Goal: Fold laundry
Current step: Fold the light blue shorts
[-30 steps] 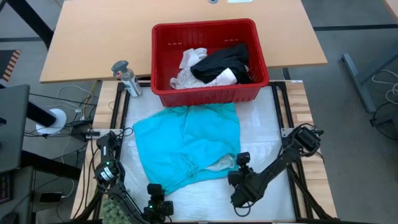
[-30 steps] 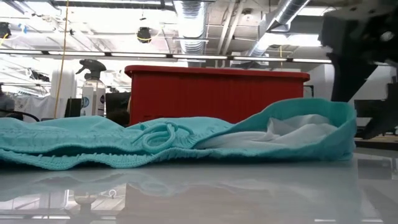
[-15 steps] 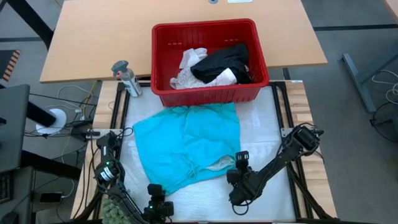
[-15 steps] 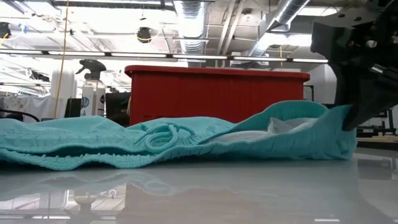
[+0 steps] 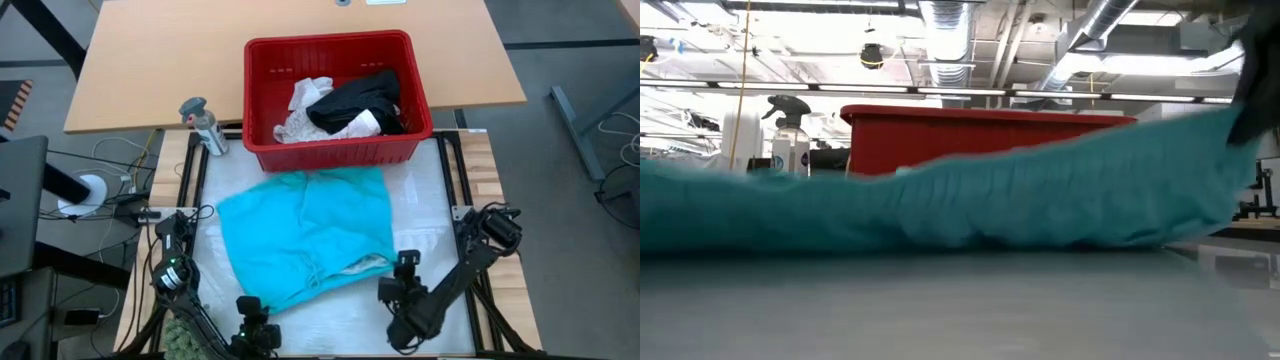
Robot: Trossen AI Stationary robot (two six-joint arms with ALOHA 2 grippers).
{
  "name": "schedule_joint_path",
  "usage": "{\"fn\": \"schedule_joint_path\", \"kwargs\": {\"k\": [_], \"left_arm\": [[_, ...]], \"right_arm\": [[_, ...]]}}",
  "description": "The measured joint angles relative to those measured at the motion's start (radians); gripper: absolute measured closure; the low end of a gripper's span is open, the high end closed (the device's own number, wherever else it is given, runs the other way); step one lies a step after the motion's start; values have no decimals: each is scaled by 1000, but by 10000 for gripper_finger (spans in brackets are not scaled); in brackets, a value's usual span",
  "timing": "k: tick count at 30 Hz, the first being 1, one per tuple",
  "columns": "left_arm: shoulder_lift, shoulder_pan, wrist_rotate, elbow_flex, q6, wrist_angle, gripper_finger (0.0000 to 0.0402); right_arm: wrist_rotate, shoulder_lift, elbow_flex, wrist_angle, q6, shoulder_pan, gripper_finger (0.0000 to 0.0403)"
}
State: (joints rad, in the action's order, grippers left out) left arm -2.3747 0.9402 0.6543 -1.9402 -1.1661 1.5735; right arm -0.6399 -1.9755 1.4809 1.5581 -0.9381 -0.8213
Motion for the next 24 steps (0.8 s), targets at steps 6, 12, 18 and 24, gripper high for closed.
{"fn": "schedule_joint_path", "kwargs": {"k": [6,12,18,24], "left_arm": [[12,-21,38,-136,44,-2,401],[13,-41,39,-281,136,-2,401],[39,-45,170,-409,234,-15,401],[179,-42,432,-402,271,-19,401]], "right_arm": [[-27,34,79,12,-32,-43,377],[-95,120,119,16,-113,-90,377],[-278,263,136,13,-257,-156,377],[-525,417,136,14,-295,-206,377]]}}
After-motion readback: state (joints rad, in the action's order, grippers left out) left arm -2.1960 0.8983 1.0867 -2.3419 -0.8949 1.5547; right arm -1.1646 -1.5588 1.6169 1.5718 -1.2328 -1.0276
